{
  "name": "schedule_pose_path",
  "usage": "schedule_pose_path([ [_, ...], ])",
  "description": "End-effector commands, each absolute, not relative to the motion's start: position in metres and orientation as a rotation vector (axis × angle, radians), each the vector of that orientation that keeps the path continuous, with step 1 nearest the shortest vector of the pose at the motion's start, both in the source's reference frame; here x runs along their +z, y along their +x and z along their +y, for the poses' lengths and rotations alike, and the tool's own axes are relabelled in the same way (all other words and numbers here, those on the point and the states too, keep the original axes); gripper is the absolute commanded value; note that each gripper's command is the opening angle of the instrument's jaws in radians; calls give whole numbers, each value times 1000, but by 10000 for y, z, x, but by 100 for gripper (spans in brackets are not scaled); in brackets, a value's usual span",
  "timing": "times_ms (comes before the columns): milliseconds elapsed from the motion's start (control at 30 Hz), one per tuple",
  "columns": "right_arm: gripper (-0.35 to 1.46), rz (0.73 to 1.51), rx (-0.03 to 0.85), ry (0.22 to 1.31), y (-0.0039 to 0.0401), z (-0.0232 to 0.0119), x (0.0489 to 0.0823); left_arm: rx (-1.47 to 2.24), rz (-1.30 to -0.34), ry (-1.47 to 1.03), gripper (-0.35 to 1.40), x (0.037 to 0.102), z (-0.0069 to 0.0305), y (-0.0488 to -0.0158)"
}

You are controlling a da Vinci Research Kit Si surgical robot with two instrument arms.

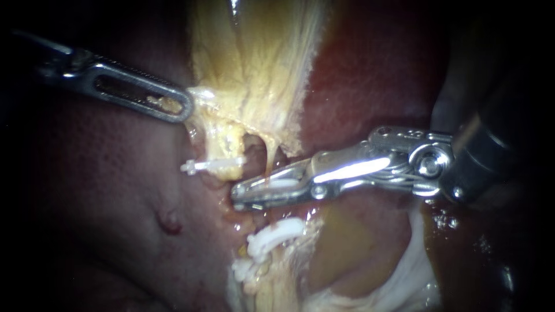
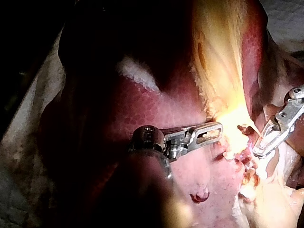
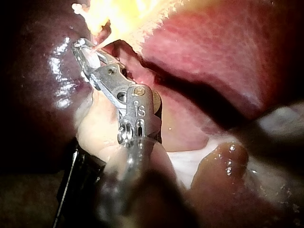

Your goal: Going back third clip right tube

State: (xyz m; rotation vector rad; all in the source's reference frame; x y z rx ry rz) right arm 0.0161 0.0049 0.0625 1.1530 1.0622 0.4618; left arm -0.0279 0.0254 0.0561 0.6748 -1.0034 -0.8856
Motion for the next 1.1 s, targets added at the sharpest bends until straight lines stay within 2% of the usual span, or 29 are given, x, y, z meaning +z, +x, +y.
schedule_pose_path([
  [33, -35, 1063, 462, 1151, 161, 49, 625, -885, -1004, 675, -35, 561, 254, -279],
  [533, -35, 1063, 464, 1149, 161, 48, 625, -882, -1004, 679, -35, 562, 252, -281],
  [600, -2, 1075, 461, 1126, 163, 48, 625, -882, -1004, 679, -35, 562, 252, -281],
  [733, 34, 1088, 490, 1094, 166, 45, 629, -882, -1004, 678, -35, 563, 252, -281],
  [967, 44, 1102, 509, 1040, 168, 42, 640, -882, -1004, 678, -35, 563, 252, -281],
  [1100, 48, 1132, 534, 939, 169, 44, 645, -881, -1004, 678, -35, 563, 251, -281],
])
